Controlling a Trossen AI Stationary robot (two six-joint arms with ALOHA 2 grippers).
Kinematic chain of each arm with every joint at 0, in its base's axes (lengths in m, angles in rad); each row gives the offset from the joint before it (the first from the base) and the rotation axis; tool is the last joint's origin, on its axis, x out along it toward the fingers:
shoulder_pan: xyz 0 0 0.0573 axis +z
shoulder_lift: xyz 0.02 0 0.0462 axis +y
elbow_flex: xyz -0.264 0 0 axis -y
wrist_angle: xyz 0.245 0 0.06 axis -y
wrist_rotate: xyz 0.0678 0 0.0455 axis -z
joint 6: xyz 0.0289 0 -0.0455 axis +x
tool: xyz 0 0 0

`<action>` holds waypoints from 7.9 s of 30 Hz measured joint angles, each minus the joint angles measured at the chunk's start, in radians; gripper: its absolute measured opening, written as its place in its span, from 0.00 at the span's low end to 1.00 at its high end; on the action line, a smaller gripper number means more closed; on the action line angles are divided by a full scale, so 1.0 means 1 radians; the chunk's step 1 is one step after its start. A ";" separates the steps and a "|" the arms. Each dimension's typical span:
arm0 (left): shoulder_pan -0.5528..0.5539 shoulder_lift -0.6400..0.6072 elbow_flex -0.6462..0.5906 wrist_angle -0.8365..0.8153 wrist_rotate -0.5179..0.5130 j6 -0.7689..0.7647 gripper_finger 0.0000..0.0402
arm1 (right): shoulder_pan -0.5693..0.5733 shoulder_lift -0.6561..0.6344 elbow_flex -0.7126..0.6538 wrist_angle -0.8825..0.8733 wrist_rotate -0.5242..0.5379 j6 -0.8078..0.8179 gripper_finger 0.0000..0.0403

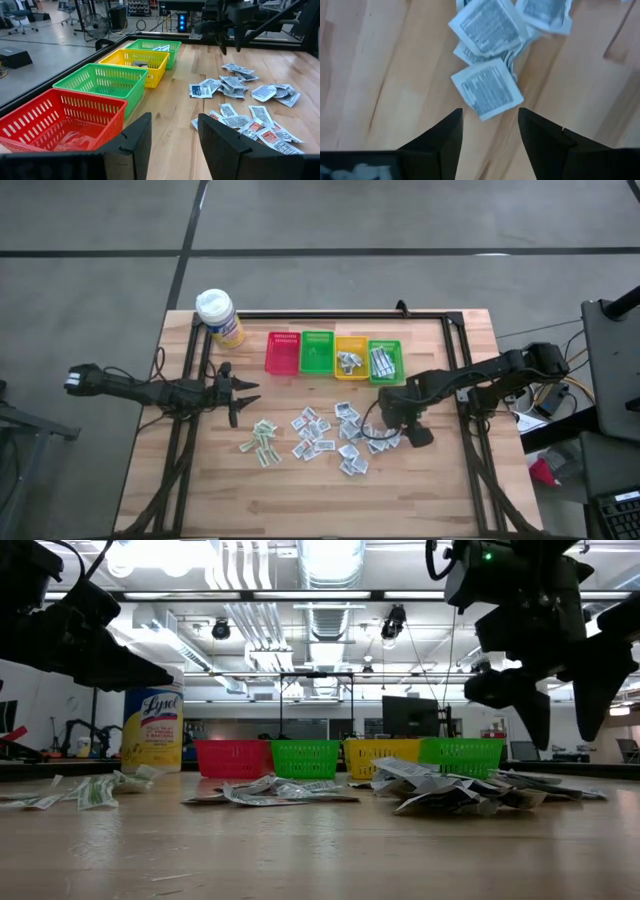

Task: Pick & Place First Aid Supplies
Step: Put the blue alcohol pad into the yellow bin

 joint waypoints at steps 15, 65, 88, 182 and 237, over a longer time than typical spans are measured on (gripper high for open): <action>0.000 0.000 0.000 0.000 0.000 -0.034 0.39 | 0.099 0.000 -0.059 0.032 0.002 -0.054 0.47; 0.000 0.000 0.000 -0.001 0.000 -0.105 0.39 | 0.262 0.065 -0.142 0.265 0.241 -0.152 0.46; 0.000 0.008 0.000 -0.002 0.001 -0.146 0.39 | 0.264 0.148 -0.129 0.299 0.337 0.038 0.19; 0.000 0.018 0.000 0.030 0.000 -0.144 0.39 | -0.168 0.015 0.451 0.611 0.600 0.291 0.02; 0.000 0.016 0.000 0.042 0.000 -0.152 0.39 | -0.470 0.521 0.838 -0.227 0.171 0.100 0.02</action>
